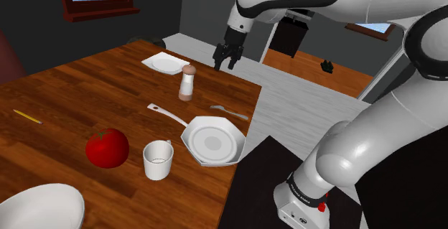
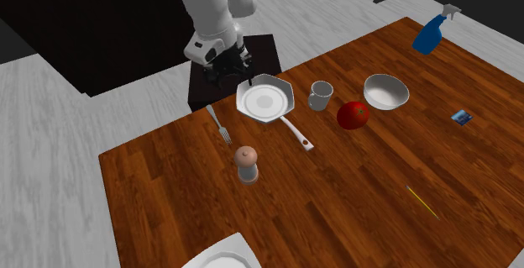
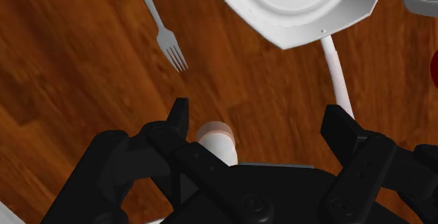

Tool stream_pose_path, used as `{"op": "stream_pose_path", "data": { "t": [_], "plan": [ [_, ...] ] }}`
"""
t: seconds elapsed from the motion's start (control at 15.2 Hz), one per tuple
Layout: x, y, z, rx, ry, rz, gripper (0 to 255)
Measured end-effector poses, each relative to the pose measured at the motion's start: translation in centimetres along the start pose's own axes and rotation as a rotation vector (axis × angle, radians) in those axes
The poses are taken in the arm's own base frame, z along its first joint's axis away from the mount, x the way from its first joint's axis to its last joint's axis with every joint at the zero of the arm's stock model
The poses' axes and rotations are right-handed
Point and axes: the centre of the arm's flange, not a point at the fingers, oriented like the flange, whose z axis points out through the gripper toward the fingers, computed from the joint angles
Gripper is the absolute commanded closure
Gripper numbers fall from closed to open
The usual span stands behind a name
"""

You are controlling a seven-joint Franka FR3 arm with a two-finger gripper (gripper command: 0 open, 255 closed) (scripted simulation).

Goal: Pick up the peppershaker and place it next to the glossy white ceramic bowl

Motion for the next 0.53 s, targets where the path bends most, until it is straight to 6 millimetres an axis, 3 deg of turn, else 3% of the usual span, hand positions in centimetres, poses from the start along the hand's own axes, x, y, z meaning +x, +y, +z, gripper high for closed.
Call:
{"op": "stream_pose_path", "data": {
  "t": [0.53],
  "plan": [
    [9.8, 1.4, 3.7, 0.021, 0.014, -0.042, 0]
  ]
}}
